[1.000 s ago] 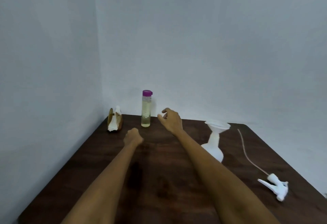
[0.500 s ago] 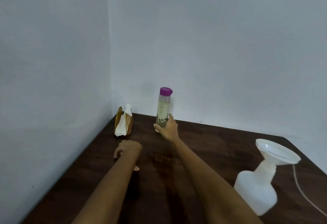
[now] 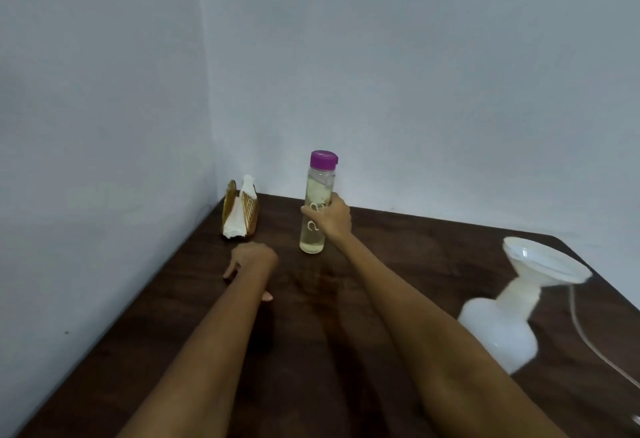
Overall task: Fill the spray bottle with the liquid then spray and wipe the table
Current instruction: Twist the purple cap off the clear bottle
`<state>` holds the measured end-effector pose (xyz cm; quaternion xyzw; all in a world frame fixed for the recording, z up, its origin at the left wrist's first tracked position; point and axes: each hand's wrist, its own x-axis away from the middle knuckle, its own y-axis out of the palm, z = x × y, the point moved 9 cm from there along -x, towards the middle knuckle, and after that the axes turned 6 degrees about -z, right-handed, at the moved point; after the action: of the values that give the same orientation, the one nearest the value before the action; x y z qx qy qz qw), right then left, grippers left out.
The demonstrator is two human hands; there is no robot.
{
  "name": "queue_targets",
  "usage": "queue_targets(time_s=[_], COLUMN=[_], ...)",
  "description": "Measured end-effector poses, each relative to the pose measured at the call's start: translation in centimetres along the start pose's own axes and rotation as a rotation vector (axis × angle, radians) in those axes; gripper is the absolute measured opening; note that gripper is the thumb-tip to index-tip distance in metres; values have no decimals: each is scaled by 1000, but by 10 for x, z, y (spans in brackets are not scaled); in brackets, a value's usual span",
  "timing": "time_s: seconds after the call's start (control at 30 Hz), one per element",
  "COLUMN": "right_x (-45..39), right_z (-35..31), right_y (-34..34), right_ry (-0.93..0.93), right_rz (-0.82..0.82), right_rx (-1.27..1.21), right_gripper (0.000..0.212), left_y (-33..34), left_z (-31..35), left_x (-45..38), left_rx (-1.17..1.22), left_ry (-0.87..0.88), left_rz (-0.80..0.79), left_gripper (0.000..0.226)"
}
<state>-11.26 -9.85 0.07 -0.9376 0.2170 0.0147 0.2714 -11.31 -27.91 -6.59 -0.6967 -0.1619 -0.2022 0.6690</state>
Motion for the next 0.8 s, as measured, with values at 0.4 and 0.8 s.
queue_targets(time_s=[0.4,0.8], right_x=[144,201], right_z=[-3,-11], right_y=[-64,-63], right_ry=[-62,-7], right_rz=[-107,-345], right_rx=[70,64], right_gripper=[48,52], left_y=[18,24], left_z=[16,49], left_x=[105,199], left_rx=[315,824], left_ry=[361,584], left_rz=[235,441], left_gripper=[90,40])
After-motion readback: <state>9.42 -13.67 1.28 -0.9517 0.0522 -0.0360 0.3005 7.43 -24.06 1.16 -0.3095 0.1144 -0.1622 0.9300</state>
